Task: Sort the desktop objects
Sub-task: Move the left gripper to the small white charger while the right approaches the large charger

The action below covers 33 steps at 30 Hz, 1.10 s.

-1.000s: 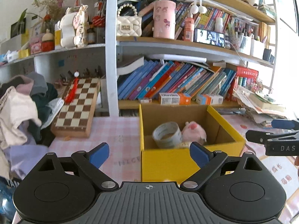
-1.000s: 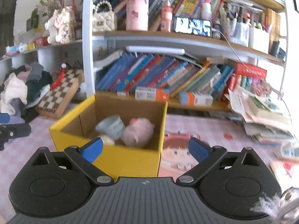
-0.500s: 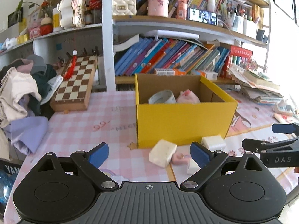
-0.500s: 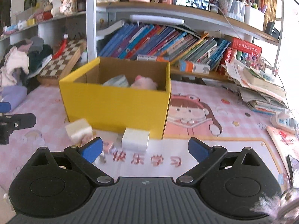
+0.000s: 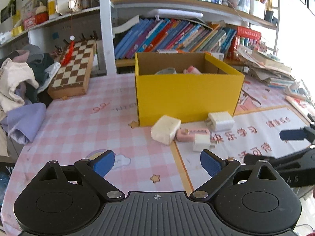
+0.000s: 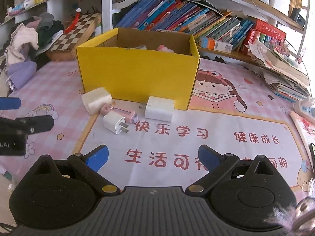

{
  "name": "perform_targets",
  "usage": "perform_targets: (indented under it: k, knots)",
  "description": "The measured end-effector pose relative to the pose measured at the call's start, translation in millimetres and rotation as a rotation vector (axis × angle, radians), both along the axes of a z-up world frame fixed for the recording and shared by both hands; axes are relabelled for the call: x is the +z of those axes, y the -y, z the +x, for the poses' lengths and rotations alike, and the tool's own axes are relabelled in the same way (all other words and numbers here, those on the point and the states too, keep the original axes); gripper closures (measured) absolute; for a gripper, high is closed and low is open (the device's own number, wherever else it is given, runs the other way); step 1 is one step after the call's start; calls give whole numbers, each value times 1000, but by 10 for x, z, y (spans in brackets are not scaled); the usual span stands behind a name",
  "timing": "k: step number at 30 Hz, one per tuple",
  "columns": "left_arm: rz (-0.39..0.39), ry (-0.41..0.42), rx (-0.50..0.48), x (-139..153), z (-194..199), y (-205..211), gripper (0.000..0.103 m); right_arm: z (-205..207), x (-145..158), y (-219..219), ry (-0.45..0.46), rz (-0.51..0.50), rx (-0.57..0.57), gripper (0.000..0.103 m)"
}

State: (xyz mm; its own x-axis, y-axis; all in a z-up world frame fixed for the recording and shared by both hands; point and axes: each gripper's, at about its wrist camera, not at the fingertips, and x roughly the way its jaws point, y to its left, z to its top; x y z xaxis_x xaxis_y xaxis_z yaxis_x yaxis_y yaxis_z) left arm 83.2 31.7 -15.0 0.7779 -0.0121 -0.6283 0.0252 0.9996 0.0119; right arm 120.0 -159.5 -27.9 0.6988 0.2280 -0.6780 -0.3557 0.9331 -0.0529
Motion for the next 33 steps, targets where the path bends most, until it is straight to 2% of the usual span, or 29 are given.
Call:
perform_targets:
  k: [9,21,27,33]
  knots:
    - [7,-50,20,-71,26,2,7,56,-21,-1,-30,5,9,4]
    - [8,-35,44,-55,92,-5,7,206,-32,-30,-55,14,37,4]
    - [37,-34,28,-68,166,59,7,300,-37,-36,-58,10,50,5]
    - [29,-51,11,-92,271,73,7,404,-40,-30,-60,9,61,7]
